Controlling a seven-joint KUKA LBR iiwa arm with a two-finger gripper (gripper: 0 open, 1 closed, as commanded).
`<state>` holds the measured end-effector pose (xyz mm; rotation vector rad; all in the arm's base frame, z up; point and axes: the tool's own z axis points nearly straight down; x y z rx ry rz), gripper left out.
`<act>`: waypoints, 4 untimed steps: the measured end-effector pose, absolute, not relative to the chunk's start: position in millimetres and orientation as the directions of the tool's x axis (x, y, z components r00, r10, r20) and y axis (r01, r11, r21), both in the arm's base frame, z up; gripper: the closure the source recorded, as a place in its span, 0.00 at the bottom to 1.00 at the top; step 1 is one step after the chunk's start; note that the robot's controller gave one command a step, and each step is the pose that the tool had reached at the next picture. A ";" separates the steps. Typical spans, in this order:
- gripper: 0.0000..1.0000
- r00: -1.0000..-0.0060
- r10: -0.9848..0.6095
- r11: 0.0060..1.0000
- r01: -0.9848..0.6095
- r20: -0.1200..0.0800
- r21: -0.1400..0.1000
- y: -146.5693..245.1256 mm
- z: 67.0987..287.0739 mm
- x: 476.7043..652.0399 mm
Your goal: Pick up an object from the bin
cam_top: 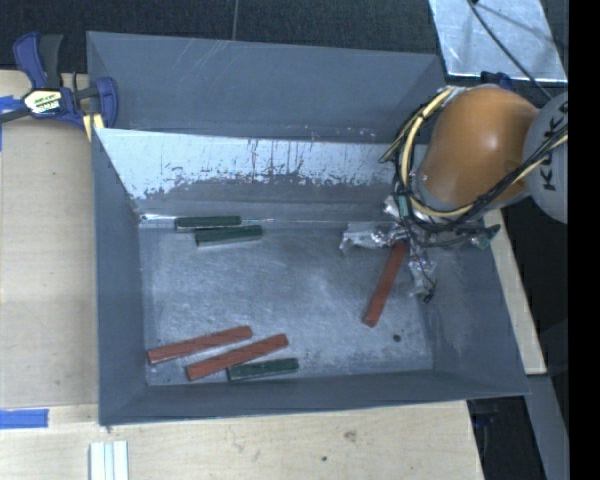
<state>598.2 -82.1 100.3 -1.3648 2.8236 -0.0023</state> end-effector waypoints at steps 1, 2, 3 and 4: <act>0.00 -0.472 -0.882 0.472 -0.882 -0.001 0.001 -74.4 70.1 597.4; 0.00 -0.475 -0.880 0.475 -0.880 -0.001 0.000 -74.8 70.4 597.8; 1.00 -0.476 -0.879 0.476 -0.879 -0.001 0.001 -75.0 70.3 597.7; 1.00 -0.479 -0.878 0.479 -0.878 -0.003 -0.005 -75.2 97.3 599.0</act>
Offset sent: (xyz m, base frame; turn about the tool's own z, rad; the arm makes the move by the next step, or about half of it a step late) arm -0.0011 0.0076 -0.0303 -0.1811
